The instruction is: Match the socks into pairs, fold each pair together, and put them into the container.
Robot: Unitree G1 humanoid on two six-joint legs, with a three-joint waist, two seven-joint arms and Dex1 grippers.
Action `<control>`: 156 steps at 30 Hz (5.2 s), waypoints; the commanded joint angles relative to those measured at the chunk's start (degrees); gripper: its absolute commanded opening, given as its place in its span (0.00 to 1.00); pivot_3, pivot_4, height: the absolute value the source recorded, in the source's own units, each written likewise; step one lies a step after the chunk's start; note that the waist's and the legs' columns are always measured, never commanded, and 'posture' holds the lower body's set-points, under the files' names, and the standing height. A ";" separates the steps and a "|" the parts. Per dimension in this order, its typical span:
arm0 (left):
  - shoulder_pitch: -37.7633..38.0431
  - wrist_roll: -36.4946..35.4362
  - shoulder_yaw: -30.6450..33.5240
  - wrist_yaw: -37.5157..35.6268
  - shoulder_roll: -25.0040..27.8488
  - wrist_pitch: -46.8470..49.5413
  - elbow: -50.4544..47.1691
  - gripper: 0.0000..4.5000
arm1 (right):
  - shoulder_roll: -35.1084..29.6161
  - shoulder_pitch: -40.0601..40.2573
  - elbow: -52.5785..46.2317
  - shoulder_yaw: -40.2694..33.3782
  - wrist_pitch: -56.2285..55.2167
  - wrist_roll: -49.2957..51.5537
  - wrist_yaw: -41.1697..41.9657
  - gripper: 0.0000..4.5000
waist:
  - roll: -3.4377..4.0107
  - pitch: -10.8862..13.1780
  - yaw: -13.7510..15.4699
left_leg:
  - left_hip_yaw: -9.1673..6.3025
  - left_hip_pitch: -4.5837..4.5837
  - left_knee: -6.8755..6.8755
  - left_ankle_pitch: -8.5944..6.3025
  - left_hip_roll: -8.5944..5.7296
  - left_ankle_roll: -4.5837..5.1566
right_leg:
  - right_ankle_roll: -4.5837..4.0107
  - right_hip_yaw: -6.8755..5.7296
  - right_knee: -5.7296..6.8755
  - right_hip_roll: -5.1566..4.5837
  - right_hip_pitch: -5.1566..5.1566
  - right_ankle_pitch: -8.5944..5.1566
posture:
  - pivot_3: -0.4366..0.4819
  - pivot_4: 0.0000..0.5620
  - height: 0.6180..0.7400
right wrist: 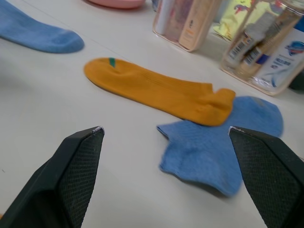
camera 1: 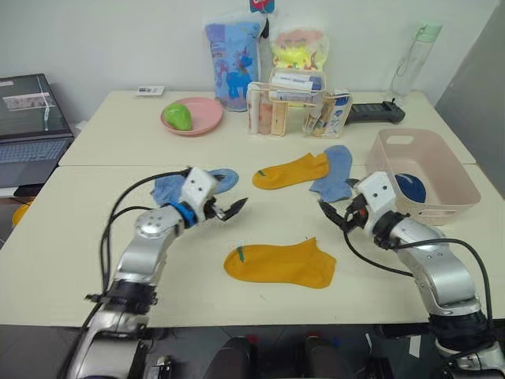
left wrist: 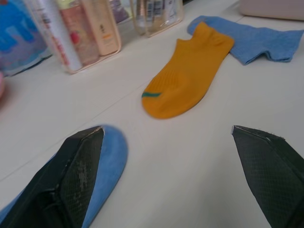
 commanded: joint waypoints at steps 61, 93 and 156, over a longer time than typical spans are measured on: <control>26.99 -7.90 18.41 -3.22 12.20 15.04 -23.55 0.53 | 4.98 -16.63 17.96 7.01 0.79 5.24 11.27 1.00 | -0.10 0.03 -2.09 | 0.14 -0.29 -0.14 0.14 0.06 -0.22 | -0.03 0.13 0.42 -0.01 -0.78 0.01 | 0.48 0.27 1.00; 22.49 -18.42 21.84 3.67 5.63 20.27 -19.79 1.00 | 21.32 -41.82 67.86 2.10 -5.95 0.87 19.62 0.07 | -0.10 0.03 -2.77 | 0.16 -0.30 -0.12 0.15 0.06 -0.24 | -0.07 0.11 0.44 -0.01 -0.82 0.03 | 0.48 0.27 1.00; 10.71 -30.75 18.57 -1.63 8.12 41.59 -26.80 0.00 | 10.75 -13.87 -4.39 -18.90 46.33 33.96 -4.17 0.00 | -0.12 0.03 -2.59 | 0.08 -0.54 -0.09 0.15 0.05 -0.23 | -0.06 0.06 0.40 -0.02 -0.89 0.03 | 0.48 0.27 1.00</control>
